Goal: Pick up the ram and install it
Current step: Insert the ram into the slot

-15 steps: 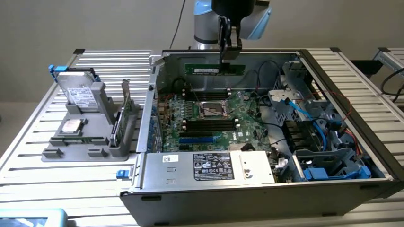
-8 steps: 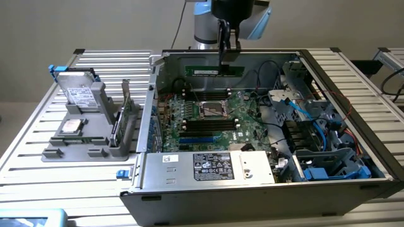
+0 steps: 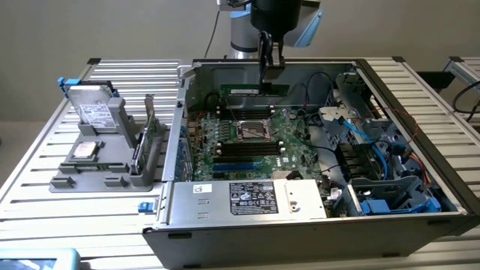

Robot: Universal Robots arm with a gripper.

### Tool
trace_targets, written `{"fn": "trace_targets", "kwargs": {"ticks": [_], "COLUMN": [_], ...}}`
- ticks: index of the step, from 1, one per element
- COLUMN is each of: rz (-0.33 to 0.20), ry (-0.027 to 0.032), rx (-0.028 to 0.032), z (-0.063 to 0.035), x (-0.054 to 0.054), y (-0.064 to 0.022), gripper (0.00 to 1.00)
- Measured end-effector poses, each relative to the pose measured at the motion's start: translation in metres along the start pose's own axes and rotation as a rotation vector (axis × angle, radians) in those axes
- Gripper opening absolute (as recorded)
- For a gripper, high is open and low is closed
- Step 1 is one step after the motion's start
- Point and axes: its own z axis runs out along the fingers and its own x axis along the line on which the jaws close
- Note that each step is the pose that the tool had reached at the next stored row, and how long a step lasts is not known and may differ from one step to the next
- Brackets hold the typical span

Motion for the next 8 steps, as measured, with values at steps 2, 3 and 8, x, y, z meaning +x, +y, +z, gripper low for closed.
{"fn": "trace_targets", "kwargs": {"ticks": [2,3,8], "rz": [0.000,0.000,-0.002], "ry": [0.0041,0.0046,0.0049], "rx": [0.0000,0.0000,0.0001], "z": [0.0021,0.0036,0.0106], "x": [0.0000,0.0000,-0.0001], "y": [0.0000,0.0000,0.0000], "gripper": [0.13,0.13,0.13]}}
